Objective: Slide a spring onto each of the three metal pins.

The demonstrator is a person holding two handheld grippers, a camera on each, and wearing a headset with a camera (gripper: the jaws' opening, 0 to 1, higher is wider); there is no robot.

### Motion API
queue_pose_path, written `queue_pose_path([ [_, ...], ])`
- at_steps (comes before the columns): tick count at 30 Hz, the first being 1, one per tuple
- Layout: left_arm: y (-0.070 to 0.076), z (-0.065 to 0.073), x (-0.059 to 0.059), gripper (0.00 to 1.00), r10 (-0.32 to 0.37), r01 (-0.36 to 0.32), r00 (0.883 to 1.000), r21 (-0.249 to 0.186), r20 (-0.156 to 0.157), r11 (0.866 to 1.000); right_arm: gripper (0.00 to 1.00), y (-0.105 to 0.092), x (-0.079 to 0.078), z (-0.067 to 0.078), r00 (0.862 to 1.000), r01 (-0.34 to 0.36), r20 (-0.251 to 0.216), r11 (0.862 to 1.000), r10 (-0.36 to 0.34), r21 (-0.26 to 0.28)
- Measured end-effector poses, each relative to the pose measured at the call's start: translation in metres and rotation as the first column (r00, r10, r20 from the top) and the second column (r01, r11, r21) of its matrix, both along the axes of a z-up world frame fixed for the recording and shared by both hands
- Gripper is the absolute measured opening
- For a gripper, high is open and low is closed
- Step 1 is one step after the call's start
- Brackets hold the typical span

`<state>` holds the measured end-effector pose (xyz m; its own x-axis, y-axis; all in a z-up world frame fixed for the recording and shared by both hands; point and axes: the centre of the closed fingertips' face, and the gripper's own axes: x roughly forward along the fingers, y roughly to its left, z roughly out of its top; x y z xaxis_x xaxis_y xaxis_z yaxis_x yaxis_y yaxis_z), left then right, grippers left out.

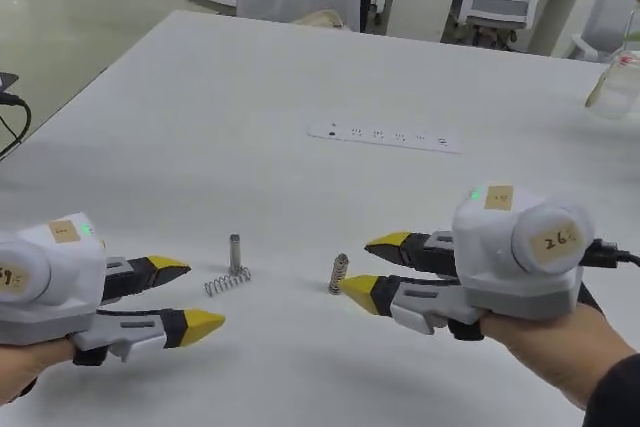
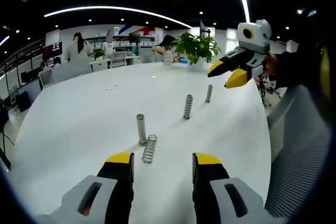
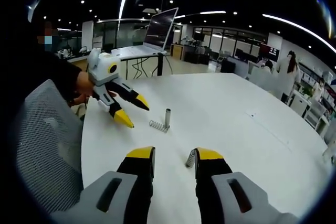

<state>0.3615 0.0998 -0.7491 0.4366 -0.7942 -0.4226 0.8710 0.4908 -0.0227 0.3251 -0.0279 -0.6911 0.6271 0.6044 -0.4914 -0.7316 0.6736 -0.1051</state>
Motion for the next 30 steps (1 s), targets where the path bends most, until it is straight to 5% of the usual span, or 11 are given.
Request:
queue_pose_path([
  [30, -0.01, -0.023, 0.028, 0.17, -0.006, 0.005, 1.0, 0.095, 0.001, 0.995, 0.28, -0.004, -0.006, 0.005, 0.999, 0.022, 0.024, 1.0, -0.022, 0.013],
])
